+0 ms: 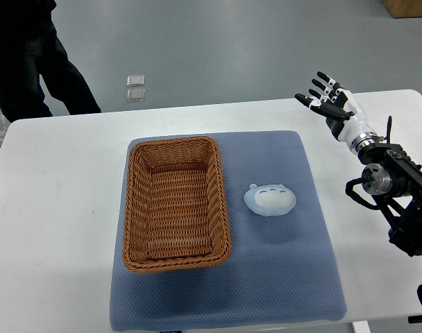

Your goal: Place blue toy in brown basket

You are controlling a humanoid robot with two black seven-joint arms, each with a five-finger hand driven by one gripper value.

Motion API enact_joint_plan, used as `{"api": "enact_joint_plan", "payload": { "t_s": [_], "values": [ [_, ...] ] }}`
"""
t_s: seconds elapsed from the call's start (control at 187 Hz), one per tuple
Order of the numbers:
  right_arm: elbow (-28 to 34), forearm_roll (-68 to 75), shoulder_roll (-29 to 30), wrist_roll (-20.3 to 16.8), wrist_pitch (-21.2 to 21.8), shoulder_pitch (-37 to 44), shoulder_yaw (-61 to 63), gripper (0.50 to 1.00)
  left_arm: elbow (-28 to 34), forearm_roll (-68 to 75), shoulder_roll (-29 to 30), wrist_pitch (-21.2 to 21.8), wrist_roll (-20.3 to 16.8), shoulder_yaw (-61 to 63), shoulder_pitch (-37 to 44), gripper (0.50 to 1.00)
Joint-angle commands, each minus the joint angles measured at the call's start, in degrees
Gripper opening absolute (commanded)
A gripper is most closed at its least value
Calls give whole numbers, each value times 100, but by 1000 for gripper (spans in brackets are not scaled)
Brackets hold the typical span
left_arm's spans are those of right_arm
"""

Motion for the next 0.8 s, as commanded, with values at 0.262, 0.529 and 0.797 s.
{"api": "enact_joint_plan", "payload": {
  "t_s": [0.262,0.529,0.797],
  "values": [
    [8,-17,-28,202,9,19,-53,926,0,0,0,9,-2,1,-9,1000],
    [17,-44,-55,176,35,28,-97,926,0,0,0,0,-2,1,-26,1000],
    [131,-588,-441,167,553,81,-659,926,0,0,0,0,-2,1,-26,1000]
  ]
}}
